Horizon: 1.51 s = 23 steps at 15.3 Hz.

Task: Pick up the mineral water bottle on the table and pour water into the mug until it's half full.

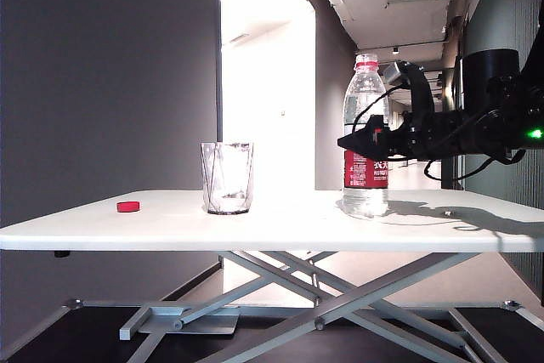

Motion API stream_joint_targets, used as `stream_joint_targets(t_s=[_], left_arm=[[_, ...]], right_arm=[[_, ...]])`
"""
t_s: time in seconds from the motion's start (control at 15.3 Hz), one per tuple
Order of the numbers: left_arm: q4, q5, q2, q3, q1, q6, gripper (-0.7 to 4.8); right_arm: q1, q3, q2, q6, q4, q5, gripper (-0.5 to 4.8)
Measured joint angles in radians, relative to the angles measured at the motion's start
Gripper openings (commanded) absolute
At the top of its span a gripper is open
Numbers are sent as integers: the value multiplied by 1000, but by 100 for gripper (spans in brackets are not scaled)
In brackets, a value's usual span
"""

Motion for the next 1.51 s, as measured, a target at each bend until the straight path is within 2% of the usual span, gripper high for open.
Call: stream_joint_targets(t_s=[0.2, 0.33, 0.52, 0.65, 1.05, 1.24, 1.51], left_arm=[[-2, 0, 0, 0, 0, 0, -5], [-15, 0, 0, 0, 0, 13, -5], [-29, 0, 0, 0, 0, 22, -5], [-37, 0, 0, 0, 0, 22, -5], [-42, 0, 0, 0, 0, 41, -5], [-44, -1, 0, 0, 0, 41, -5], [-45, 0, 0, 0, 0, 45, -5]], right_arm=[[0, 0, 0, 1, 7, 0, 395], [2, 0, 0, 1, 20, 0, 384], [2, 0, 0, 3, 37, -5, 276], [2, 0, 0, 5, 37, -8, 230], [1, 0, 0, 6, 38, -14, 228], [1, 0, 0, 6, 38, -15, 169], [-2, 0, -8, 5, 25, -31, 164]])
